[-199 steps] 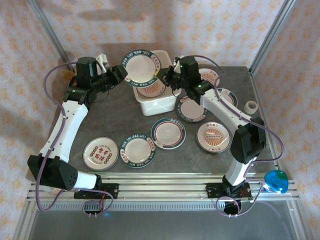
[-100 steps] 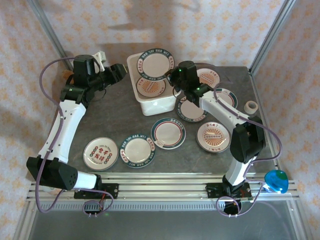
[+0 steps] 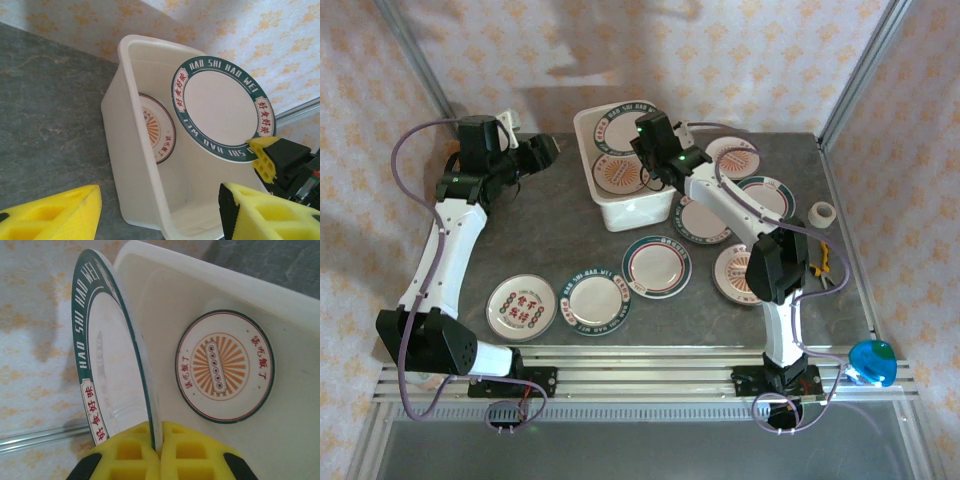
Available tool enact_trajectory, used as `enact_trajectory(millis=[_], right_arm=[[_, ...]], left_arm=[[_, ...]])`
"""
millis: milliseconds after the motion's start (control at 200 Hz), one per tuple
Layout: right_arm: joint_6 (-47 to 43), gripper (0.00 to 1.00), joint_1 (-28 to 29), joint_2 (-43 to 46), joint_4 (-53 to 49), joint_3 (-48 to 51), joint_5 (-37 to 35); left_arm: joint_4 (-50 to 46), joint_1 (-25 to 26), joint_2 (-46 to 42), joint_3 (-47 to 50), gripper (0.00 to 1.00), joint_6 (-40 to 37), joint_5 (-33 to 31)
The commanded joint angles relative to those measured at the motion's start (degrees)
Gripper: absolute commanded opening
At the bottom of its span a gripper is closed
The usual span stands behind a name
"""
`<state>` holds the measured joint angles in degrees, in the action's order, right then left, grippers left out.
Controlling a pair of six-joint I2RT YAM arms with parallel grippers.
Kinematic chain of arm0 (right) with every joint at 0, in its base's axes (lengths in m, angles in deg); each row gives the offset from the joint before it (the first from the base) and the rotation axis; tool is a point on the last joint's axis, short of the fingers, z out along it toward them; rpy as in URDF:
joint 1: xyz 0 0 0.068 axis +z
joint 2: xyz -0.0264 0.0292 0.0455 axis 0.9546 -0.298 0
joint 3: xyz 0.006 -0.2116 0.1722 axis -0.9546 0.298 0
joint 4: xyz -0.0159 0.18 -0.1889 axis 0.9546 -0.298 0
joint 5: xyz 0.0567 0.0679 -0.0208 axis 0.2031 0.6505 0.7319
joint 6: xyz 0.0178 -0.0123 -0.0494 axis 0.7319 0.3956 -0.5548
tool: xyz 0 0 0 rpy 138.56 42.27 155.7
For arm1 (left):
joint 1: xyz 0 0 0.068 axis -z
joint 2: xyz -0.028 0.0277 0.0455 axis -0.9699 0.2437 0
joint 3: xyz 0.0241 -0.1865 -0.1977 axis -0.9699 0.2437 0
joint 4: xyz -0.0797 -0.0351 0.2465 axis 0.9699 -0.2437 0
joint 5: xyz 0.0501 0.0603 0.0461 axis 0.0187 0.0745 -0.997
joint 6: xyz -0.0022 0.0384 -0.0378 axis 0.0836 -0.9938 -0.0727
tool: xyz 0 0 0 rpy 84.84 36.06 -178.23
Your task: Place the plates into the plastic bin on the countertop
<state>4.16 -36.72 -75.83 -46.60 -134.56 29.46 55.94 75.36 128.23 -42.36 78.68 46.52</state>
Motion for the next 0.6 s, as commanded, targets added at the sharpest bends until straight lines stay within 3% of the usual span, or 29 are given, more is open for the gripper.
enact_trajectory(millis=[0,240,596], right_arm=[[3.1,0.0,0.8,-1.9,-6.0,-5.1,-5.8],[5.0,0.0,1.3,-10.3,-14.6,-16.1,-5.4],[6.7,0.0,1.7,-20.1,-17.6,-26.8,-7.6]], left_arm=[[-1.6,-0.9,-0.7,1.6,0.64,-2.6,-2.0],[-2.3,-2.4,-0.2,1.9,0.64,-4.2,-1.5],[-5.2,-3.5,-0.8,1.6,0.64,-6.0,-2.0]])
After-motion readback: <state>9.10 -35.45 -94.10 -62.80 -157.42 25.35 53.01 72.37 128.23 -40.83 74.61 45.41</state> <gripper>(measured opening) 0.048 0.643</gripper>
